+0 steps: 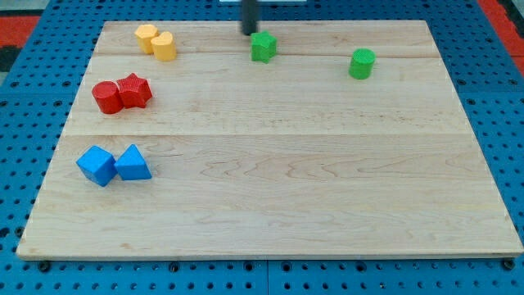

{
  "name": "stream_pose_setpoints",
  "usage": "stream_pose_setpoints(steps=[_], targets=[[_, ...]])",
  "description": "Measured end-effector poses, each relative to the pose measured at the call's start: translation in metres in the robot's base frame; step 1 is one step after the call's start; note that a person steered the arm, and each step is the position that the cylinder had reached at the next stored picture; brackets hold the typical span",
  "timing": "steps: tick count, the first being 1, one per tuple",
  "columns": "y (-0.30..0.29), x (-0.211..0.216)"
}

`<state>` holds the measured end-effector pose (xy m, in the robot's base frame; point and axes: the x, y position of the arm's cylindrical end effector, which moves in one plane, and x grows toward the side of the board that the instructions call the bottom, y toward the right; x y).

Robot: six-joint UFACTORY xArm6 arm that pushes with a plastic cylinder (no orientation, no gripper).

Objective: Place the red blocks in a diagonal line

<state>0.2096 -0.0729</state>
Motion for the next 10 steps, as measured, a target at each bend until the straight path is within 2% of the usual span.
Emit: stream_pose_setpoints(steps=[1, 2, 3, 4, 5, 6, 7, 8, 9, 10], targets=[[-0.017, 0.019], [0.033, 0.036], [0.095, 0.036], [0.010, 0.054], [-0.076, 0.097], [-0.162, 0.107], [-0.199, 0.142], [-0.166, 0.153], [-0.099, 0.168], [-0.098, 0.167]])
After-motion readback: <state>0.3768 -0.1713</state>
